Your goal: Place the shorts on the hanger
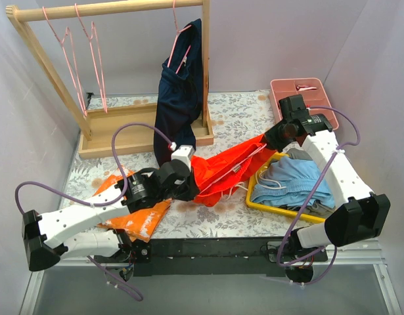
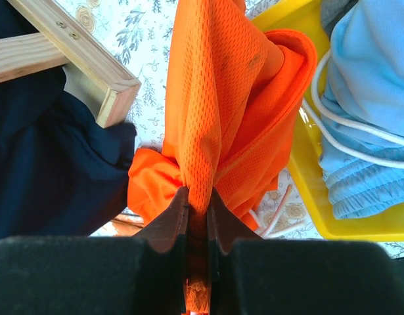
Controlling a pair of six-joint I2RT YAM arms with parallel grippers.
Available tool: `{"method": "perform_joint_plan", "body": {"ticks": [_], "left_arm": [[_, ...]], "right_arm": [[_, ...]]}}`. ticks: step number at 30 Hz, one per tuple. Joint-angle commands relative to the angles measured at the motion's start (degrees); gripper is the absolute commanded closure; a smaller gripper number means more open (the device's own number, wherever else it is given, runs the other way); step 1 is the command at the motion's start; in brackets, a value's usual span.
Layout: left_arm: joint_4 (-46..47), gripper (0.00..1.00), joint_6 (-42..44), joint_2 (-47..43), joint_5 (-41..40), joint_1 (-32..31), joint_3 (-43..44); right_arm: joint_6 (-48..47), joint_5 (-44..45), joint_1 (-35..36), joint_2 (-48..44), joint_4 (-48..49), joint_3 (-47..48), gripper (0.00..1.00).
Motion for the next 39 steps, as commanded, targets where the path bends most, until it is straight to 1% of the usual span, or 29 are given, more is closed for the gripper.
{"method": "perform_joint_plan", "body": {"ticks": [1,2,3,6,7,8,9,11,12,13,15,16,18,19,20,21,22,25,27,29,30,31,33,34,35,37,39], "left_arm": [[2.03,1.00,4.17,5.54,3.32,0.04,9.82],[2.92,1.00,4.78,8.43,4.19,0.03,13.23],[3.88,1.00,5.31,10.11,5.68,0.21,14.74],[4.24,1.00,6.02,14.87,6.05,0.38,17.83],[4.42,0.98,6.54,15.40,6.14,0.56,17.84],[4.42,0.93,6.72,16.01,6.40,1.43,17.84],[4.77,0.72,7.16,16.28,6.75,1.70,17.23],[4.69,0.50,8.74,16.11,7.28,2.05,17.04],[3.64,0.33,9.44,16.11,7.28,2.06,17.83],[2.76,0.30,10.40,15.85,6.67,2.14,18.36],[-0.57,0.28,12.96,15.32,5.44,2.14,19.76],[-1.55,0.28,13.92,14.27,4.39,2.14,20.03],[-3.39,0.31,17.08,12.25,5.43,2.14,19.25],[-3.92,0.37,18.31,10.33,6.48,2.14,17.68],[-4.54,0.38,19.28,9.35,7.88,2.14,16.62],[-5.68,0.39,19.38,8.64,7.63,2.14,15.30],[-6.21,0.40,19.64,7.94,7.46,2.06,12.15],[-5.60,0.40,18.59,6.26,7.28,1.71,6.95],[-2.98,0.36,17.54,5.56,6.24,0.48,3.34],[-1.56,0.27,17.18,5.56,3.43,-1.72,1.32],[-0.51,0.23,17.18,6.34,-0.16,-2.33,0.88],[-0.07,0.21,16.83,6.96,-1.76,-3.47,0.70],[2.29,0.19,17.36,8.19,-4.74,-4.79,0.09],[3.18,0.17,17.53,8.55,-8.07,-5.93,-0.18],[4.06,0.16,17.88,8.90,-9.49,-6.20,-0.27],[5.64,0.16,18.50,10.12,-13.61,-7.43,-0.36],[7.92,0.15,20.34,10.92,-15.13,-8.05,-0.53]], "right_arm": [[4.18,7.23,3.47,0.12,2.39,4.95,0.99],[4.79,8.37,4.09,0.56,1.78,5.74,0.99],[4.80,8.38,4.53,1.35,1.60,6.10,0.99],[4.71,7.50,4.44,2.41,1.94,6.36,0.99],[4.71,7.59,4.36,2.41,2.03,6.10,0.99],[4.71,7.33,4.27,2.41,2.47,5.75,0.99],[4.62,6.98,3.92,2.24,2.99,5.23,0.99],[4.36,6.01,3.74,2.24,3.87,4.00,0.99],[4.18,5.83,3.48,2.41,4.31,3.82,0.99],[3.83,5.39,3.48,2.67,4.49,3.73,0.99],[3.57,4.51,3.30,3.64,4.76,3.90,0.99],[3.22,3.90,3.30,3.90,4.84,3.90,0.99],[2.86,3.46,3.30,4.61,5.02,3.90,0.99],[2.78,3.37,3.30,4.87,5.11,3.90,0.99],[2.43,3.11,3.30,5.05,5.20,3.73,0.99],[2.42,3.02,3.22,5.31,5.54,3.29,0.99],[2.34,2.41,3.30,5.40,6.07,3.03,0.99],[1.81,1.70,3.21,6.36,6.25,3.20,0.99],[1.63,1.61,3.21,6.80,6.16,3.38,0.99],[1.54,1.17,3.21,6.98,6.25,3.64,0.99],[1.37,1.08,3.21,7.07,6.16,3.73,0.99],[1.28,0.74,3.21,7.16,6.08,3.90,0.99],[1.11,0.56,3.21,7.51,5.64,4.43,0.99],[1.02,0.47,3.21,7.51,5.38,4.52,0.99],[0.93,0.38,3.13,7.60,5.29,4.61,0.99],[0.67,0.47,3.21,7.42,4.85,4.69,0.99],[0.75,0.64,3.21,7.07,4.58,4.61,0.99]]}}
